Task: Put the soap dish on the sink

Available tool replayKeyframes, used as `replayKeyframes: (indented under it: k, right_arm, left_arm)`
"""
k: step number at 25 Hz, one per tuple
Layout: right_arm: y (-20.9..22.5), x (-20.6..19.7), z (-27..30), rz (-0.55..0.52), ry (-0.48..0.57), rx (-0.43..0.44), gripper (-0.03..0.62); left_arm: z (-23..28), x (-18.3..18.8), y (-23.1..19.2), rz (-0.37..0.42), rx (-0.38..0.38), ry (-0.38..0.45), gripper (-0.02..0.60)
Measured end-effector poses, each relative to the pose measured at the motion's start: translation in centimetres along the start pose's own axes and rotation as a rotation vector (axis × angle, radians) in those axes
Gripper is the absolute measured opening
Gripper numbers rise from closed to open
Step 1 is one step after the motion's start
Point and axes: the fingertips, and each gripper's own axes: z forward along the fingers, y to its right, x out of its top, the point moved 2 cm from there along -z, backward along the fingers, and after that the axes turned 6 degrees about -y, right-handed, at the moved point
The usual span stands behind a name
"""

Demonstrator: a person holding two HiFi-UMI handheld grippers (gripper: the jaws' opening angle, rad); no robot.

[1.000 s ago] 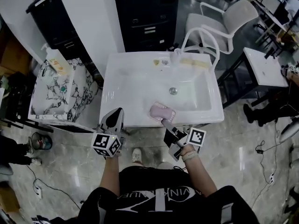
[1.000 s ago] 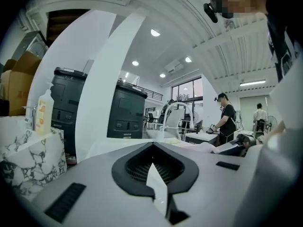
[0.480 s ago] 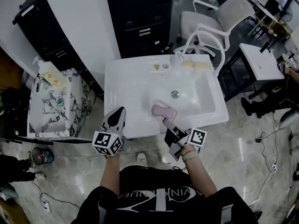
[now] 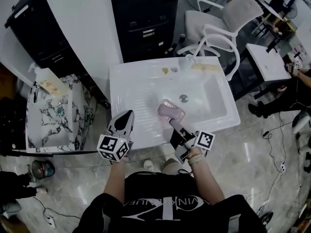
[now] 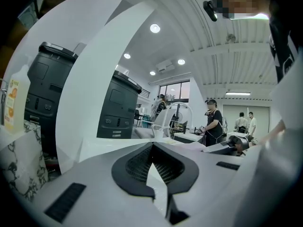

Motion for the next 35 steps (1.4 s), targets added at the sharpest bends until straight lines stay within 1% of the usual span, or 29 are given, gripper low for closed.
replayKeyframes:
  k: [5, 9, 13, 16, 20, 24, 29, 32, 35]
  right_arm:
    - [-0.1, 0.6, 1.0, 0.002, 0.020, -0.006, 0.092]
    - [0.4, 1.7, 2.1, 0.007, 0.019, -0.004, 0.093]
    - [1.7, 2.9, 3.2, 0.013, -0.005, -0.033, 0.092]
    - [2.4, 4.4, 4.3, 0.039, -0.008, -0.051, 0.092]
    - [3.2, 6.9, 5.7, 0.050, -0.021, -0.083, 0.092]
    - [3.4, 9.0, 7.0, 0.056, -0.015, -0.066, 0.092]
    - [4.7, 10.8, 9.0, 0.058, -0.021, -0.073, 0.092]
    - [5.7, 11.9, 10.2, 0.067, -0.030, -0.083, 0.092]
    - [6.3, 12.8, 11.9, 0.079, -0.038, -0.064, 0.092]
  left_arm:
    - [1.1, -0.4, 0.3, -0.019, -0.040, -0.007, 0.014]
    - [2.8, -0.5, 0.5, -0.015, -0.061, -0.021, 0.014]
    - [4.4, -0.7, -0.1, -0.018, -0.060, -0.041, 0.014]
    - [5.8, -0.6, -0.9, -0.011, -0.056, -0.060, 0.014]
    - [8.2, -0.1, -1.5, -0.023, -0.054, -0.059, 0.014]
    - [10.5, 0.1, -1.8, -0.035, -0.066, -0.061, 0.014]
    - [13.3, -0.5, -2.7, -0.026, -0.078, -0.091, 0.014]
    - [15.0, -0.8, -3.3, -0.051, -0.081, -0.092, 0.014]
    - [16.6, -1.5, -3.8, -0.072, -0.081, -0.107, 0.014]
